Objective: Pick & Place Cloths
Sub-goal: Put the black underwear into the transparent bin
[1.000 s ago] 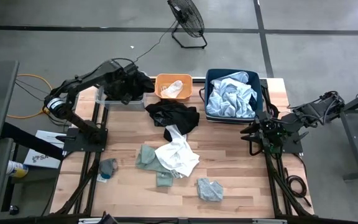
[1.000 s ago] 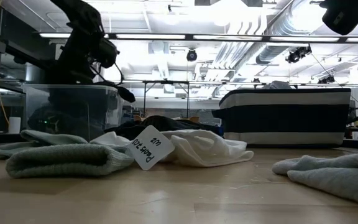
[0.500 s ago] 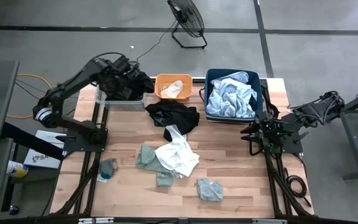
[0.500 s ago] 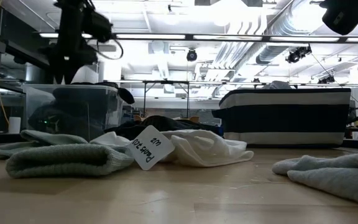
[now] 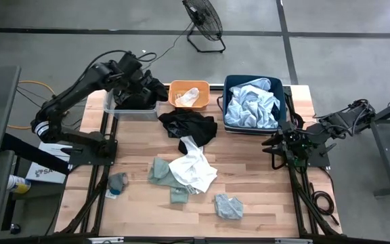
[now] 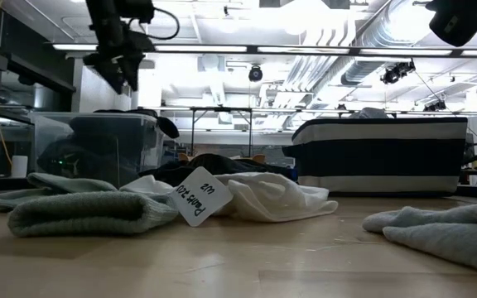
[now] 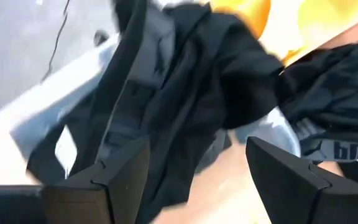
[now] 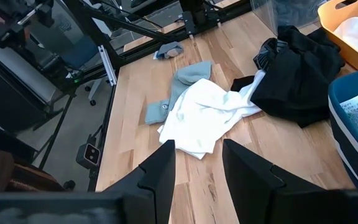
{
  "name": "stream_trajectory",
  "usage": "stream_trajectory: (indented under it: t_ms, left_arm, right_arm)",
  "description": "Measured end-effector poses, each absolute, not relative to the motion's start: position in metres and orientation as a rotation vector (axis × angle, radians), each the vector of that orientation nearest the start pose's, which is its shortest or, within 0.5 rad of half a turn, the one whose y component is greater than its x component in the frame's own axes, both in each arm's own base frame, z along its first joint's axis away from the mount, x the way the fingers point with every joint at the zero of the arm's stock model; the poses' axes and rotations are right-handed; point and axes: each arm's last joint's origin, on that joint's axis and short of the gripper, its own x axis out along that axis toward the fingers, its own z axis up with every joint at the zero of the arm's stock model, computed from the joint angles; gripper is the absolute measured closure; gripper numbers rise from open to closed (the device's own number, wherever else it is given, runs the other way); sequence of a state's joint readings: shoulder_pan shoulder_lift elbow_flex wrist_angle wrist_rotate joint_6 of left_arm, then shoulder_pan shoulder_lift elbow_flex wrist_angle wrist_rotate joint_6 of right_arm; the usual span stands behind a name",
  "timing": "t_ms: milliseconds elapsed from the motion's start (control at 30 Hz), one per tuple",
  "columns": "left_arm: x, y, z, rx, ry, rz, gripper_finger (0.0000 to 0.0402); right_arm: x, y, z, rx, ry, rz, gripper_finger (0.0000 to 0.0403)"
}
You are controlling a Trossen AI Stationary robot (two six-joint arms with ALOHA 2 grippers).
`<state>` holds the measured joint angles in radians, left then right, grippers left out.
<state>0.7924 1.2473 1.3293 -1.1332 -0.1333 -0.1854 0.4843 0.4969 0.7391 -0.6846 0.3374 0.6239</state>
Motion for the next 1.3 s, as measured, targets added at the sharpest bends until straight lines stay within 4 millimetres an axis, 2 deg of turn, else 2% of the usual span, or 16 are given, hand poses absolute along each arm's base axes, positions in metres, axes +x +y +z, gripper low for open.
stream_trajectory:
  t_ms: [233, 500, 700, 900, 1000, 1100, 1300]
  left_arm:
    - [0.174, 0.173, 0.343, -0.402, 0.948, 0.898, 0.0140]
    - [0.191, 0.191, 0.316, -0.409, 1.074, 0.912, 0.0140]
    - [0.197, 0.199, 0.300, -0.383, 1.187, 0.942, 0.0140]
    - [0.198, 0.203, 0.292, -0.364, 1.244, 0.975, 0.0145]
    - [0.197, 0.203, 0.292, -0.340, 1.262, 1.008, 0.0173]
    - [0.195, 0.202, 0.292, -0.326, 1.291, 1.028, 0.0225]
    - [0.192, 0.199, 0.291, -0.319, 1.343, 0.991, 0.0376]
  right_arm:
    - [0.091, 0.037, 0.306, 0.437, 0.434, 0.013, 0.0279]
    - [0.091, 0.037, 0.306, 0.438, 0.433, 0.013, 0.0279]
    - [0.091, 0.037, 0.306, 0.437, 0.434, 0.013, 0.0279]
    - [0.091, 0.037, 0.306, 0.438, 0.433, 0.013, 0.0279]
    - [0.091, 0.037, 0.306, 0.438, 0.433, 0.013, 0.0279]
    - [0.091, 0.037, 0.306, 0.437, 0.434, 0.013, 0.0279]
    - [0.091, 0.037, 0.306, 0.438, 0.433, 0.013, 0.0279]
